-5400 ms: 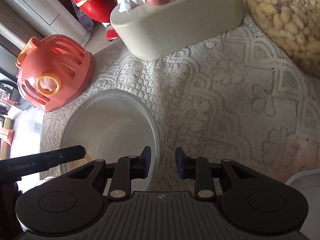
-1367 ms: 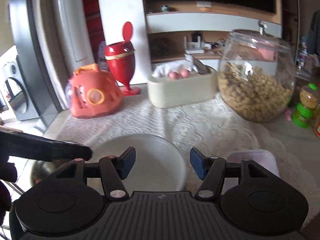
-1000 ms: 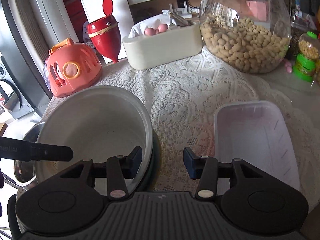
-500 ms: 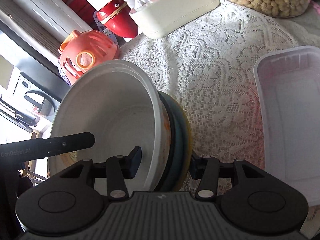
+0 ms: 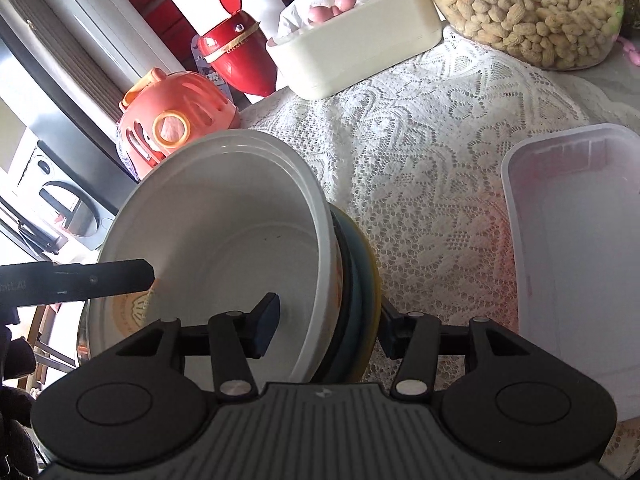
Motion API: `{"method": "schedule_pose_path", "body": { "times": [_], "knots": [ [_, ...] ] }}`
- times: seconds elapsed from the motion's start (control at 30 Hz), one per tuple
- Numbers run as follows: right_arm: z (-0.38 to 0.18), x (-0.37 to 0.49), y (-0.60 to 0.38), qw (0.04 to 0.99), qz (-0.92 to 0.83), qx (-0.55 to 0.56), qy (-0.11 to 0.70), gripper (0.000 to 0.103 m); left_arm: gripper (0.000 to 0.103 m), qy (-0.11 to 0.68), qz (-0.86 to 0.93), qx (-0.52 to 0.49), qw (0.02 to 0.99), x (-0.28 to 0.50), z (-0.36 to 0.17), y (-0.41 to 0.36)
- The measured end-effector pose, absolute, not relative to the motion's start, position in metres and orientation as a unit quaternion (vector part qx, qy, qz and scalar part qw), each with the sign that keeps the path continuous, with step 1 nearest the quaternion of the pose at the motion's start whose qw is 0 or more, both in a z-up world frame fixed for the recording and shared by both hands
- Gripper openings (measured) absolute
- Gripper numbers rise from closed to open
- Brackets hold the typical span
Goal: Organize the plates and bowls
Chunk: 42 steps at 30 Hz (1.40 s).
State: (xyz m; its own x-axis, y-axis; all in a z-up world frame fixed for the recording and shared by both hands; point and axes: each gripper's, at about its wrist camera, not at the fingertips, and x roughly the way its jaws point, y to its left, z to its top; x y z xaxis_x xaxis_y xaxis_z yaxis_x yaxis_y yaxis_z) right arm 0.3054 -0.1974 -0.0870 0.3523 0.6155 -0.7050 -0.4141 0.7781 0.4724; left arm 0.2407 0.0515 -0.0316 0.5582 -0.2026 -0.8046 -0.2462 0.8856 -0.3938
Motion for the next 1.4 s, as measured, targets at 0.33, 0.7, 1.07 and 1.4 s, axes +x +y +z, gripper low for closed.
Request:
{"method": "schedule_pose_path", "body": {
  "times": [0.33,0.7,1.07,1.4],
  "knots": [
    [-0.089,0.305,-0.2,0.801,0.324,0.122,0.488,0.052,0.055,0.492,-0.009,-0.257,0.832,0.257,-0.063,0.035],
    [-0.091,0.329,-0.187,0.758,0.335,0.106,0.55,0.055,0.051,0.506,0.0,-0.245,0.827,0.258,-0.068,0.031],
    [-0.08,0.307,-0.179,0.737,0.328,0.083,0.585,0.057,0.052,0.556,-0.019,-0.269,0.786,0.223,-0.068,0.036],
    [-0.081,0.289,-0.179,0.753,0.336,0.029,0.565,0.071,0.059,0.544,-0.04,-0.249,0.8,0.216,-0.066,0.03]
  ]
}}
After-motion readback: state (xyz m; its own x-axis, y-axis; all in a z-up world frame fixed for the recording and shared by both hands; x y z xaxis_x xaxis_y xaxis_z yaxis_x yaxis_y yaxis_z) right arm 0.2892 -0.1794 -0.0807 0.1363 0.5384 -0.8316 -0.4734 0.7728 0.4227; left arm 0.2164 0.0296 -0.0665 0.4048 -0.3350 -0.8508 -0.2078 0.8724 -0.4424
